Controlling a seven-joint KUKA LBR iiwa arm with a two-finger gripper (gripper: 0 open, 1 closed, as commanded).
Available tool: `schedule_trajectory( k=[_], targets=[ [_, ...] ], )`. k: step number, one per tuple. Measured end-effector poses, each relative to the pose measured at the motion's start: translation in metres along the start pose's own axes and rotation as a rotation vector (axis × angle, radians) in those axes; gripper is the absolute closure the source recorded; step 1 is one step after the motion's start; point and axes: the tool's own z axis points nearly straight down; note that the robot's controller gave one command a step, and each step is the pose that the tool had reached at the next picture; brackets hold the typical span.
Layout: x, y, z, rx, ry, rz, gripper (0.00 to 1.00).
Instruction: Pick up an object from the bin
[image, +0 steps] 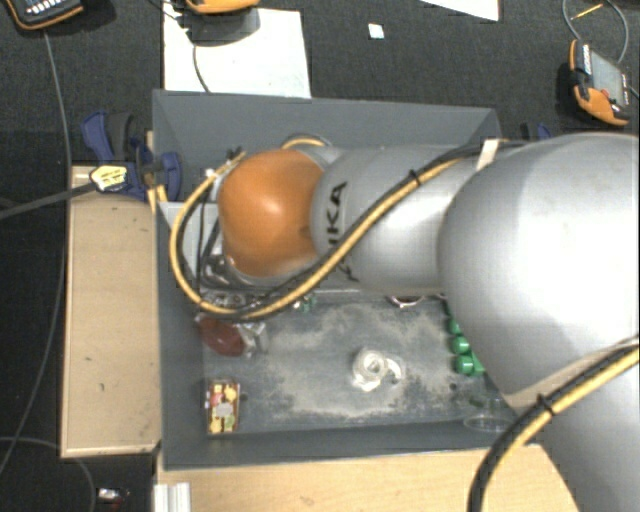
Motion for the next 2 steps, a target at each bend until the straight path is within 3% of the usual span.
schedule_trajectory(
  k=[2],
  targets=[
    [-0.0008,0.0000,-0.0130,0.001,-0.006,0.004,1.00]
  ],
)
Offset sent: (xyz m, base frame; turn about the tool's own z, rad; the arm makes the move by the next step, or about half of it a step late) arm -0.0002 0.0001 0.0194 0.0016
